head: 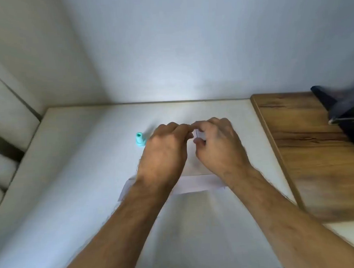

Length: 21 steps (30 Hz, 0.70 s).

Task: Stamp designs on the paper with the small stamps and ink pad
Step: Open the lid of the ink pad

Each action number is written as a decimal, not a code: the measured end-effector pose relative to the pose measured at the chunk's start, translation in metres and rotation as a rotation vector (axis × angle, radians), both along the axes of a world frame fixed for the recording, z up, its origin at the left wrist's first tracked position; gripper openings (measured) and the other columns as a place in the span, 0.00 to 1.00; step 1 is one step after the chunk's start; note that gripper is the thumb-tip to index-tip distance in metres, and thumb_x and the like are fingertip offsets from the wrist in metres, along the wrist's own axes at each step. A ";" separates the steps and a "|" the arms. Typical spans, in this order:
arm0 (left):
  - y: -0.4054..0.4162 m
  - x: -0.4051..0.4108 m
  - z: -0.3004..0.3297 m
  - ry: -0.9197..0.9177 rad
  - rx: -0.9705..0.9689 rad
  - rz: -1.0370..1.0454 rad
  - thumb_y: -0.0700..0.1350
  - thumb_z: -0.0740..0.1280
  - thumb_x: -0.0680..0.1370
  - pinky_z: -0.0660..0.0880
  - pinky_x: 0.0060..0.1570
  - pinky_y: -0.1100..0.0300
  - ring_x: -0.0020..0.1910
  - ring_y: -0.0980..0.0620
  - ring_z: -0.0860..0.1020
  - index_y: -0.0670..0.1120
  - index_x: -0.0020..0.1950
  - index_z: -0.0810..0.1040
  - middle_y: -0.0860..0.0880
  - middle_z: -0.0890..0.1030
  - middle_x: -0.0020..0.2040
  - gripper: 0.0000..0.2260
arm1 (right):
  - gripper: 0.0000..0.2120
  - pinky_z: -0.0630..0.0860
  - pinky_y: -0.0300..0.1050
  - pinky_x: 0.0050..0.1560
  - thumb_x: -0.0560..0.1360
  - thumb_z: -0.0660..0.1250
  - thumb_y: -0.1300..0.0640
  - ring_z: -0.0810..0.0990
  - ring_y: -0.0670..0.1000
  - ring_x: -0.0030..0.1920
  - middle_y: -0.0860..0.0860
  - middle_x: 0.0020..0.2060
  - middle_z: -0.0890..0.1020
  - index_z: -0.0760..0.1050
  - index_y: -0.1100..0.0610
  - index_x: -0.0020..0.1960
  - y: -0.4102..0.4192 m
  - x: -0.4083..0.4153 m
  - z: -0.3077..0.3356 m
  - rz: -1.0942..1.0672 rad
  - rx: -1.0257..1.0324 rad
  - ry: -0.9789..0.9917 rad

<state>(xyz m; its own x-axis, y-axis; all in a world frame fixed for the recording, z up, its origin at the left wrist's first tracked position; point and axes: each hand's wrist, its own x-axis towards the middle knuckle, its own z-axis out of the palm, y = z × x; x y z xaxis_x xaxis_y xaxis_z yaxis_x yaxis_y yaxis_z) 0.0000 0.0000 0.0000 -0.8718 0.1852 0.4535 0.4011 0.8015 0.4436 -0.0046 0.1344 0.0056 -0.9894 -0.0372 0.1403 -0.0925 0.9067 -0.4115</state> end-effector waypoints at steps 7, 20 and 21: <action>0.027 -0.011 -0.023 -0.109 -0.043 -0.020 0.33 0.72 0.71 0.78 0.34 0.54 0.35 0.43 0.81 0.45 0.46 0.85 0.46 0.84 0.38 0.09 | 0.27 0.70 0.48 0.64 0.72 0.67 0.60 0.65 0.53 0.65 0.48 0.65 0.75 0.69 0.48 0.70 0.058 -0.027 -0.005 -0.076 0.059 -0.092; 0.029 -0.002 -0.050 -0.078 -0.057 -0.049 0.36 0.72 0.75 0.77 0.41 0.52 0.42 0.43 0.80 0.44 0.47 0.84 0.47 0.84 0.45 0.05 | 0.31 0.64 0.48 0.69 0.69 0.72 0.53 0.61 0.49 0.70 0.43 0.67 0.71 0.66 0.43 0.70 0.083 -0.040 -0.019 0.081 -0.002 -0.258; 0.029 -0.001 -0.052 -0.075 -0.059 -0.049 0.37 0.71 0.76 0.76 0.42 0.53 0.43 0.44 0.80 0.44 0.48 0.84 0.48 0.84 0.46 0.04 | 0.29 0.64 0.47 0.69 0.70 0.72 0.53 0.62 0.48 0.70 0.43 0.67 0.71 0.68 0.43 0.69 0.084 -0.041 -0.020 0.083 -0.016 -0.255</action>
